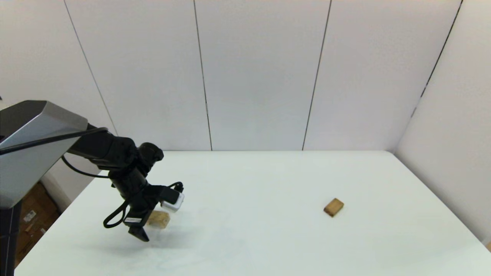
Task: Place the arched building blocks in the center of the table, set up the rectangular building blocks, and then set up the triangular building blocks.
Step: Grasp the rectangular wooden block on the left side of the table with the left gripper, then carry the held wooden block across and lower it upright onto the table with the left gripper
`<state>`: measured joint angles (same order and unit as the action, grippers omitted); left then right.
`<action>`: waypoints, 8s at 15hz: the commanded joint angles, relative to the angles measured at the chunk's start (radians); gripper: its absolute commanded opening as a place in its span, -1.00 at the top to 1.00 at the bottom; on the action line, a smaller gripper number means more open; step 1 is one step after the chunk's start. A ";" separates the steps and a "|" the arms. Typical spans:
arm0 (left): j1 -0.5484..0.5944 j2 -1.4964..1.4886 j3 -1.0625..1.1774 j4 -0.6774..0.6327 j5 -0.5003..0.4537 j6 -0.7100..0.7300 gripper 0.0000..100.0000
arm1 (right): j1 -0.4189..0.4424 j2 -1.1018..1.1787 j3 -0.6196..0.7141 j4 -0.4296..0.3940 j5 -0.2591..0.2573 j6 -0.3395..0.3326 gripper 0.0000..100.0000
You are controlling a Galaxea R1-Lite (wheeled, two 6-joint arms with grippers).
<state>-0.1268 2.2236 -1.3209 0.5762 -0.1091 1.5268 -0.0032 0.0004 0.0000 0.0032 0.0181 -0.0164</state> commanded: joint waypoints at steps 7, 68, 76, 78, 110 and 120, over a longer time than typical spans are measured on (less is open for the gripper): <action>0.001 0.031 -0.021 0.005 0.000 0.006 1.00 | 0.000 0.000 0.000 0.000 0.000 0.000 -1.00; -0.637 0.191 -0.405 0.004 0.039 -0.511 1.00 | 0.000 0.000 0.000 0.000 0.000 0.000 -1.00; -0.636 0.208 -0.440 0.076 0.069 -0.608 1.00 | 0.000 0.000 0.000 0.000 0.000 0.000 -1.00; -0.636 0.209 -0.442 0.080 0.069 -0.609 1.00 | 0.000 0.000 0.002 0.000 0.000 0.000 -1.00; -0.631 0.260 -0.531 0.125 0.075 -0.622 -1.00 | 0.000 0.000 0.002 0.000 0.000 0.000 -1.00; -0.603 0.225 -0.526 0.126 0.077 -0.643 -1.00 | 0.000 0.000 0.002 0.000 0.000 0.000 -1.00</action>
<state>-0.7340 2.4530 -1.8487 0.6985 -0.0336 0.8779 -0.0032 0.0004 0.0000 0.0028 0.0181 -0.0162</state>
